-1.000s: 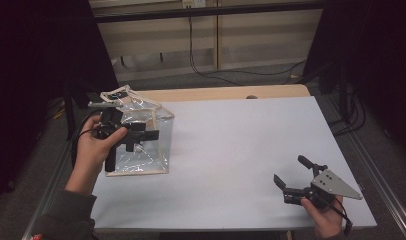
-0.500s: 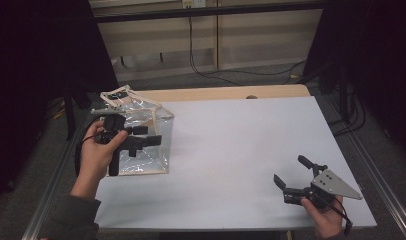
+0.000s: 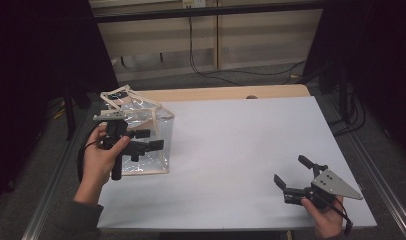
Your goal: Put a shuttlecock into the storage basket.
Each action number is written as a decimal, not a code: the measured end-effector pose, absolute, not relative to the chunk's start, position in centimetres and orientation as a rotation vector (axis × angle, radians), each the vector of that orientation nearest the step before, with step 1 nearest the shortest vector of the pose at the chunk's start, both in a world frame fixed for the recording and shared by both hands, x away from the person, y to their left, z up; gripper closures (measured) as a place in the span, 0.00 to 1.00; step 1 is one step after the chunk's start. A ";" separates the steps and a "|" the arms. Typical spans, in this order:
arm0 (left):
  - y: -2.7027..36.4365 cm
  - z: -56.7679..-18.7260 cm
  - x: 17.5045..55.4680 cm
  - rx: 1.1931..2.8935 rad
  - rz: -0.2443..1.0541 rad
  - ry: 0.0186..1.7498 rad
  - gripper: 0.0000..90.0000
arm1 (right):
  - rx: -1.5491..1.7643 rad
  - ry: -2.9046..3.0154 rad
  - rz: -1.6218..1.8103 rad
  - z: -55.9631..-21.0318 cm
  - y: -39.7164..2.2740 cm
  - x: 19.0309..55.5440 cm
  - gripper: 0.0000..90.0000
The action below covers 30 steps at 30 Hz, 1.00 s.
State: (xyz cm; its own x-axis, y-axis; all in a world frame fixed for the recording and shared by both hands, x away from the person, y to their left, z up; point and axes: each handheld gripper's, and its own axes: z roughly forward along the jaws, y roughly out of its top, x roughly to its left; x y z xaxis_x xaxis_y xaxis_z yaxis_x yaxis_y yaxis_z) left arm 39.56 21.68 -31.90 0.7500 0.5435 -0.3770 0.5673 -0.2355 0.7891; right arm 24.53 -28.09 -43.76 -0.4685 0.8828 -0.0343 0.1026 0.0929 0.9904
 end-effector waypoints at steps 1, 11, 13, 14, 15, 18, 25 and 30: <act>21.7 -32.0 39.5 1.889 -0.029 0.851 0.10 | 0.979 1.687 1.442 -43.8 -28.1 24.5 0.03; 21.8 -33.0 39.0 1.890 -0.022 0.833 0.10 | 0.980 1.686 1.444 -43.8 -28.0 24.5 0.03; 21.7 -33.2 38.9 1.892 -0.019 0.832 0.10 | 0.981 1.685 1.444 -43.8 -28.0 24.5 0.03; 21.6 -33.3 38.9 1.886 -0.016 0.834 0.10 | 0.981 1.686 1.442 -43.8 -28.1 24.6 0.03; 21.6 -33.3 38.8 1.885 -0.019 0.827 0.10 | 0.980 1.686 1.442 -43.8 -28.1 24.6 0.03; 21.5 -33.6 38.7 1.888 -0.023 0.820 0.10 | 0.980 1.686 1.442 -43.8 -28.1 24.5 0.03; 21.2 -34.1 38.4 1.897 -0.028 0.808 0.10 | 0.980 1.685 1.443 -43.8 -28.1 24.5 0.03; 20.8 -34.5 38.1 1.899 -0.028 0.799 0.10 | 0.981 1.684 1.442 -43.8 -28.1 24.5 0.03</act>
